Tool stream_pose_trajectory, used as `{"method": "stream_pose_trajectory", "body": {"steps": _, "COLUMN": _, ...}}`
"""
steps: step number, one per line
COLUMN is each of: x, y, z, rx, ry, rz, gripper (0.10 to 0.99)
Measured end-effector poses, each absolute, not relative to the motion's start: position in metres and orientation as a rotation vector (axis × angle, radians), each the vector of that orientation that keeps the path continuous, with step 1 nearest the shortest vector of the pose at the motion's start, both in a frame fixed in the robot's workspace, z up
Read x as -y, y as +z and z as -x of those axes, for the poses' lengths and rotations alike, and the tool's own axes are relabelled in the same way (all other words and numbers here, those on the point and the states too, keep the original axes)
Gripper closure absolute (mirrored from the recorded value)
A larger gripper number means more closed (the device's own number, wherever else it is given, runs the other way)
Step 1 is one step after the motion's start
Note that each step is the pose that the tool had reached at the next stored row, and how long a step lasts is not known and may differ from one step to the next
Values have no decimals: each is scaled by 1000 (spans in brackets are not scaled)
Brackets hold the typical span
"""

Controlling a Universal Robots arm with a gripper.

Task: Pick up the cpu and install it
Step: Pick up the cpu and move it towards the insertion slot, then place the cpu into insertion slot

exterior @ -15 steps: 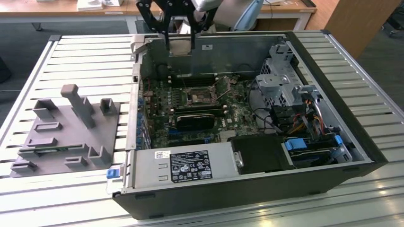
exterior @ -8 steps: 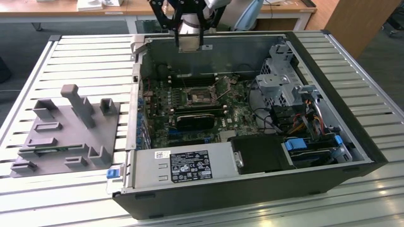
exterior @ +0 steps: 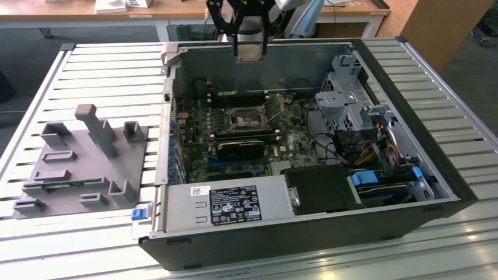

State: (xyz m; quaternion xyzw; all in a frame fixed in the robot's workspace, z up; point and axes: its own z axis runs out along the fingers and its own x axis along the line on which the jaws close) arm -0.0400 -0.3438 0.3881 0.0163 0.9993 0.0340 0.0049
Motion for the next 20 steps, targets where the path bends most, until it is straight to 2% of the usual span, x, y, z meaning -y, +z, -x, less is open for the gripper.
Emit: {"method": "stream_pose_trajectory", "body": {"steps": 20, "x": 343, "y": 387, "z": 18, "rx": -3127, "ry": 98, "rz": -111, "gripper": 553}}
